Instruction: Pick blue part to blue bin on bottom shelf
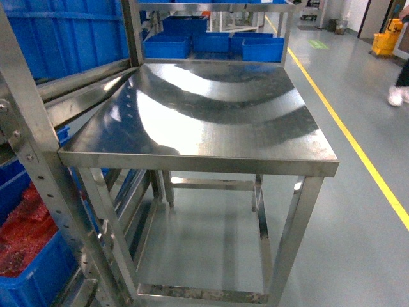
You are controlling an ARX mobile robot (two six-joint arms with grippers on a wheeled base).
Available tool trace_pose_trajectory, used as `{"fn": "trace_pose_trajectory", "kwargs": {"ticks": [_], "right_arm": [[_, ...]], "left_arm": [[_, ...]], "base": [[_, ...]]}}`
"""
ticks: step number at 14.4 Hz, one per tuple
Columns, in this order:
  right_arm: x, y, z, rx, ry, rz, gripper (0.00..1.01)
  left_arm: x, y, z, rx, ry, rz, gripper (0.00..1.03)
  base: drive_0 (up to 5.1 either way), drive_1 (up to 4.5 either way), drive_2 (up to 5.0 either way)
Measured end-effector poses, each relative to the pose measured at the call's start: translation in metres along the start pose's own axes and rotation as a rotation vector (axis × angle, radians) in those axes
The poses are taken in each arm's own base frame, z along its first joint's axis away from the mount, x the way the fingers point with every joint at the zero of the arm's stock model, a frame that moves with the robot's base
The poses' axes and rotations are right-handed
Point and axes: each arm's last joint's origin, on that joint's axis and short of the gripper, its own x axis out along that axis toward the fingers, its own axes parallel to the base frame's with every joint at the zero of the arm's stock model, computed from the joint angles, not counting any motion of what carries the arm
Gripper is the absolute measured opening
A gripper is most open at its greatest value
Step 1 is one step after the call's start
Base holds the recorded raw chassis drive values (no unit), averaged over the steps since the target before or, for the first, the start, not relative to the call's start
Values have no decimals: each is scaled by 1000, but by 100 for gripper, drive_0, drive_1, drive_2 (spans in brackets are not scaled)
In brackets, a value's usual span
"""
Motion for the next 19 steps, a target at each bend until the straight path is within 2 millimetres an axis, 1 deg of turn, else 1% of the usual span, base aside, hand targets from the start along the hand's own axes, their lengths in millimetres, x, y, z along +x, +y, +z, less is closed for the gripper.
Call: {"fn": "trace_pose_trajectory", "kwargs": {"ticks": [19], "right_arm": [[0,0,0,0,1,0,98]], "left_arm": [[0,0,0,-1,-2,0,44]], "base": [[-496,250,250]]}}
